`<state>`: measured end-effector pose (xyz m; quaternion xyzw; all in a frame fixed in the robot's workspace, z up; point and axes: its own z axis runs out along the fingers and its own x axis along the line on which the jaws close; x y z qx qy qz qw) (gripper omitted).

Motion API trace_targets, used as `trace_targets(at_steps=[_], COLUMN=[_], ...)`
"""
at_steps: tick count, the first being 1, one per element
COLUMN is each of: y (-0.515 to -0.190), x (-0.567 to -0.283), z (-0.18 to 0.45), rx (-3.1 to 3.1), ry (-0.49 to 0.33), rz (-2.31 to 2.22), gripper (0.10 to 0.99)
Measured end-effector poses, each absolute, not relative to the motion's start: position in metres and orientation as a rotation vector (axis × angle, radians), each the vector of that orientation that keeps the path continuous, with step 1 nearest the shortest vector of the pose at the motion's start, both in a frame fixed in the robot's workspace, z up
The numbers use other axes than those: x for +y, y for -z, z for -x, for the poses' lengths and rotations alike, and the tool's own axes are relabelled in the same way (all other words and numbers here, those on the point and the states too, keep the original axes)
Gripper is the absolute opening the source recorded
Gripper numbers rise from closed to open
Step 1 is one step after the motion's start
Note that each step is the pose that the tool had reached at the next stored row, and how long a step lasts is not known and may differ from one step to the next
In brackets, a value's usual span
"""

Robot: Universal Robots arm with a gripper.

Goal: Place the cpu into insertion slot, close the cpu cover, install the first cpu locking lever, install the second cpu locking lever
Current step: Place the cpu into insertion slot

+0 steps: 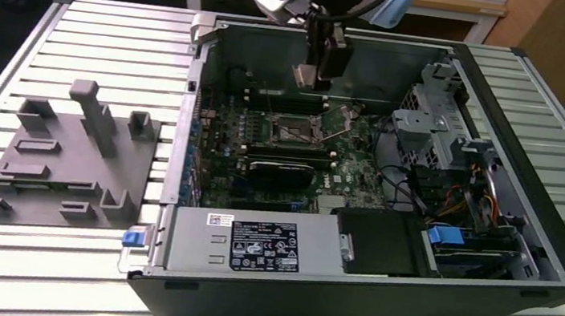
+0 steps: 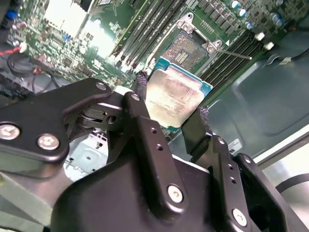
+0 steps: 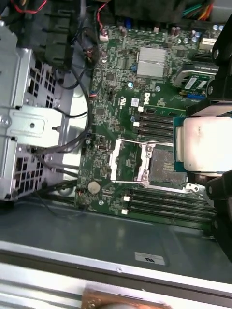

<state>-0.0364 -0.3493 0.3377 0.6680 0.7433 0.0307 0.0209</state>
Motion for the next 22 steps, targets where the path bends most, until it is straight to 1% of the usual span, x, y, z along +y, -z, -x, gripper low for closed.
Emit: trace_targets(at_steps=[9, 22], y=[-0.326, -0.323], x=[-0.349, -0.349], z=[0.035, 0.035], rx=[2.220, 2.219], ry=[-0.092, -0.094], rz=[-2.158, -2.158], gripper=[0.541, 0.541])
